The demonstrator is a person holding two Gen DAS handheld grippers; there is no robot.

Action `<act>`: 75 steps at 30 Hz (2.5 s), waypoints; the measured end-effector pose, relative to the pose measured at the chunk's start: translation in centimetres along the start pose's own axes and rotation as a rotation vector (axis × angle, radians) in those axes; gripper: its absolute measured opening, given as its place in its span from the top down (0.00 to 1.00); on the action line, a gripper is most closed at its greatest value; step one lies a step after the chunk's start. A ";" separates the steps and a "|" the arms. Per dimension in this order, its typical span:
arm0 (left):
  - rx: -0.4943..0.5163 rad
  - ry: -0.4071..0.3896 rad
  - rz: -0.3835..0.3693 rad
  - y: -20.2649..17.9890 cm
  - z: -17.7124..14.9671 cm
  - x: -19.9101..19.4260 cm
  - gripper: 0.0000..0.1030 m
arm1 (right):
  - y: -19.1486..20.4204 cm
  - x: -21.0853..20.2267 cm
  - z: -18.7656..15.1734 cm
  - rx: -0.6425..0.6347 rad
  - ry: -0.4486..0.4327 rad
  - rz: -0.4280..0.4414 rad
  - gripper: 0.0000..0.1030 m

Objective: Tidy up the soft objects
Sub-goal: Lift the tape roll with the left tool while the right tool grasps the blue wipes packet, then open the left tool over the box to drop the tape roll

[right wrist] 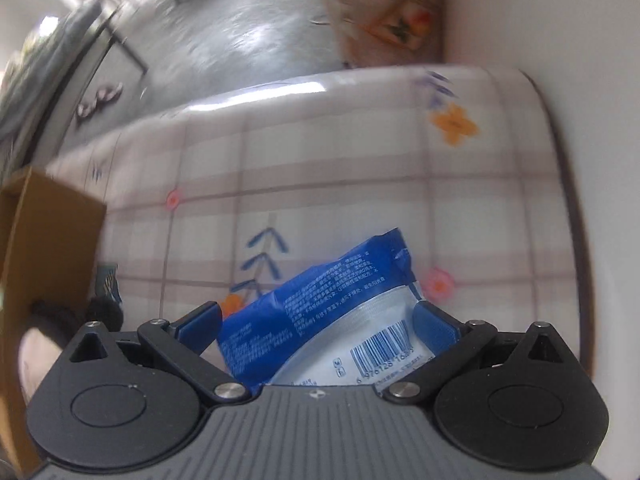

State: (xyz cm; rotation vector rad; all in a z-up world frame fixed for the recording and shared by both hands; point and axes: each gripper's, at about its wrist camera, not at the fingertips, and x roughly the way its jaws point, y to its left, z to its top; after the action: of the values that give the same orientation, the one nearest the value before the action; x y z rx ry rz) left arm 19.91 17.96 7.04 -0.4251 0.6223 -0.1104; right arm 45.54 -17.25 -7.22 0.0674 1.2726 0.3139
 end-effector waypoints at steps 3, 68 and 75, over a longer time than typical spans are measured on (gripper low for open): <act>-0.031 -0.042 0.036 2.1 -0.1 -2.2 0.56 | 2.7 0.6 -0.3 -0.067 -0.018 0.041 0.00; 0.088 0.620 0.545 14.6 -3.3 7.7 0.52 | 4.0 -10.8 -16.6 0.096 -0.600 0.263 0.13; 0.058 0.386 0.442 12.8 -2.0 2.5 0.33 | 9.4 -15.9 -17.2 -0.070 -0.696 0.358 0.13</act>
State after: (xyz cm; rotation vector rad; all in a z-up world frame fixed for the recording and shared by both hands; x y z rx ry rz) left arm 20.45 28.37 -1.10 -0.2013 1.0769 0.2160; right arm 23.36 -14.61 4.51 0.3195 0.5514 0.5832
